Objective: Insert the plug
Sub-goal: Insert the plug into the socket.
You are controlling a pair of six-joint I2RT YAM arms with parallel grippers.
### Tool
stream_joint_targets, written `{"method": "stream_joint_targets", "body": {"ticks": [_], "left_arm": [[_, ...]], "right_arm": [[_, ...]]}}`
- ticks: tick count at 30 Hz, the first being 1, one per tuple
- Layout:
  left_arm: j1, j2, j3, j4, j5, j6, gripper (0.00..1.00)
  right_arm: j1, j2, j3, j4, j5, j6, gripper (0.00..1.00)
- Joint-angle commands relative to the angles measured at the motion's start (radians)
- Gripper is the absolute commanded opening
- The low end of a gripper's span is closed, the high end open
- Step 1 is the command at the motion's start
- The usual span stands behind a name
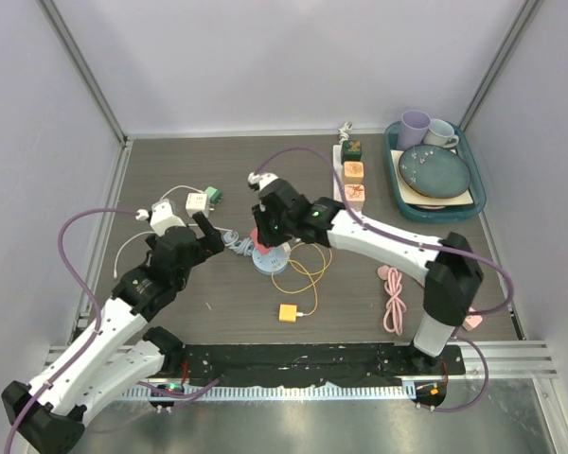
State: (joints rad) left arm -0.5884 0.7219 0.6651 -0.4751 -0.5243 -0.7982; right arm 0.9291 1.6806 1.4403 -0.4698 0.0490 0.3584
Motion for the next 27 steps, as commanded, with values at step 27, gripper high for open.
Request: {"method": "stream_joint_targets", "body": {"ticks": [27], "left_arm": [[0.107, -0.272, 0.08, -0.138, -0.197, 0.318, 1.0]], "right_arm": [[0.155, 0.357, 0.356, -0.337, 0.333, -0.114, 0.01]]}}
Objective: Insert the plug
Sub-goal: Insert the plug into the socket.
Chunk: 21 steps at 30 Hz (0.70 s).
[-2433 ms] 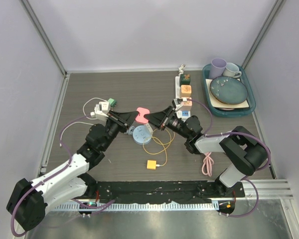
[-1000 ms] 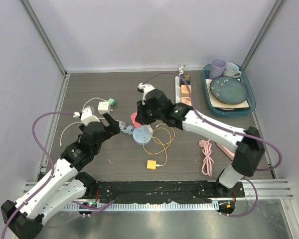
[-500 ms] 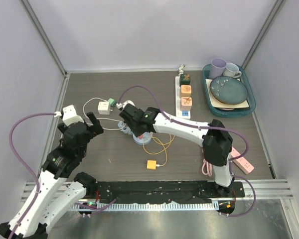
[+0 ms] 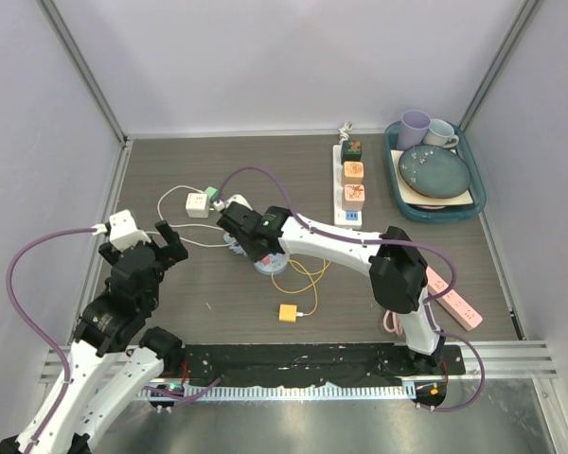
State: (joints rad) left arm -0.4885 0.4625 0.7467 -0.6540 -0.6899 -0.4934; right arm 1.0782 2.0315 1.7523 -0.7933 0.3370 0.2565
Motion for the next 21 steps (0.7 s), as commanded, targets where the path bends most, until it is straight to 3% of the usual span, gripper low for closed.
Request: {"method": "stream_joint_targets", "body": {"ticks": [1, 21], "left_arm": [[0.008, -0.013, -0.003, 0.039, -0.031, 0.013, 1.0], [0.024, -0.022, -0.007, 0.042, -0.007, 0.007, 1.0]], "right_arm": [[0.006, 0.007, 0.044, -0.014, 0.048, -0.011, 0.01], [0.031, 0.026, 0.05, -0.026, 0.025, -0.002, 0.01]]}}
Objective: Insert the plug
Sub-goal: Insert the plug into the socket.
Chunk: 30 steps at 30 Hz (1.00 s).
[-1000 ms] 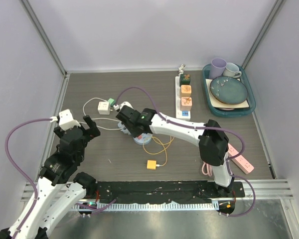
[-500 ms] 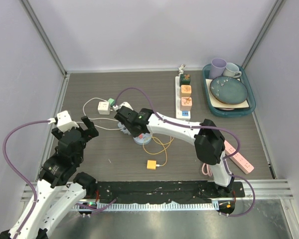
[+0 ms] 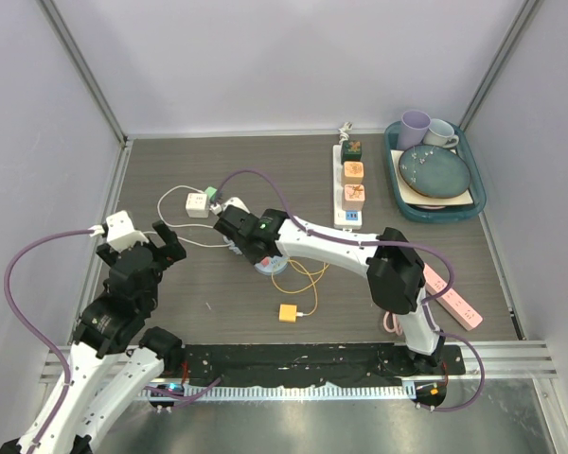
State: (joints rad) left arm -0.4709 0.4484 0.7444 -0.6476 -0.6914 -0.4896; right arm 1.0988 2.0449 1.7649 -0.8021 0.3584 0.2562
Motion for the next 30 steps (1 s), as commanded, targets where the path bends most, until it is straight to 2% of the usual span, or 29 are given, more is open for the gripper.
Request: {"method": "stream_joint_targets", "body": {"ticks": [1, 7, 30], "left_arm": [[0.008, -0.01, -0.005, 0.035, -0.002, 0.002, 1.0], [0.009, -0.011, -0.007, 0.034, 0.024, -0.021, 1.0], [0.017, -0.014, -0.011, 0.035, 0.036, -0.032, 1.0]], "right_arm": [[0.01, 0.018, 0.038, -0.019, 0.007, 0.0, 0.01], [0.019, 0.041, 0.022, -0.049, 0.065, -0.006, 0.01], [0.035, 0.04, -0.007, -0.068, 0.119, 0.032, 0.01]]}}
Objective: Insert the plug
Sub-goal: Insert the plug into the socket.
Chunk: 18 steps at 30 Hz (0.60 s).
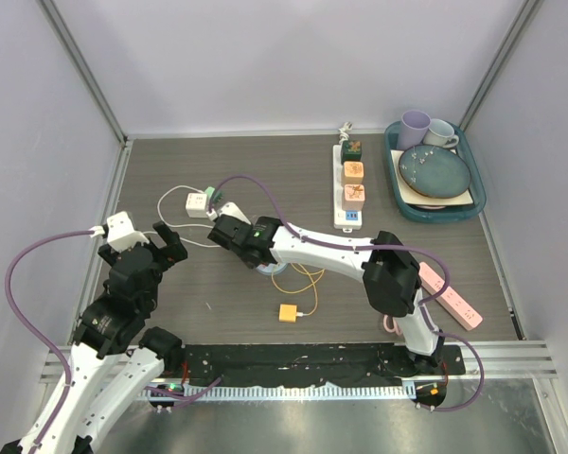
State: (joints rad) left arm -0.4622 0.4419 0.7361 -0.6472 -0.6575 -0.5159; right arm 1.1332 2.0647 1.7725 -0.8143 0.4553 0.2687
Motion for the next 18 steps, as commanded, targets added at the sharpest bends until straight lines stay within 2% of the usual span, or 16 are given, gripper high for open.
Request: {"method": "stream_joint_targets", "body": {"ticks": [1, 10, 18], "left_arm": [[0.01, -0.008, -0.004, 0.035, 0.004, -0.006, 1.0], [0.011, -0.008, -0.004, 0.037, 0.01, -0.007, 1.0], [0.02, -0.009, -0.004, 0.04, 0.016, -0.007, 1.0]], "right_arm": [[-0.001, 0.02, -0.015, -0.057, 0.025, 0.023, 0.01], [-0.004, 0.02, -0.008, -0.059, 0.054, 0.032, 0.01], [-0.004, 0.043, -0.004, -0.06, -0.023, 0.007, 0.01]]}}
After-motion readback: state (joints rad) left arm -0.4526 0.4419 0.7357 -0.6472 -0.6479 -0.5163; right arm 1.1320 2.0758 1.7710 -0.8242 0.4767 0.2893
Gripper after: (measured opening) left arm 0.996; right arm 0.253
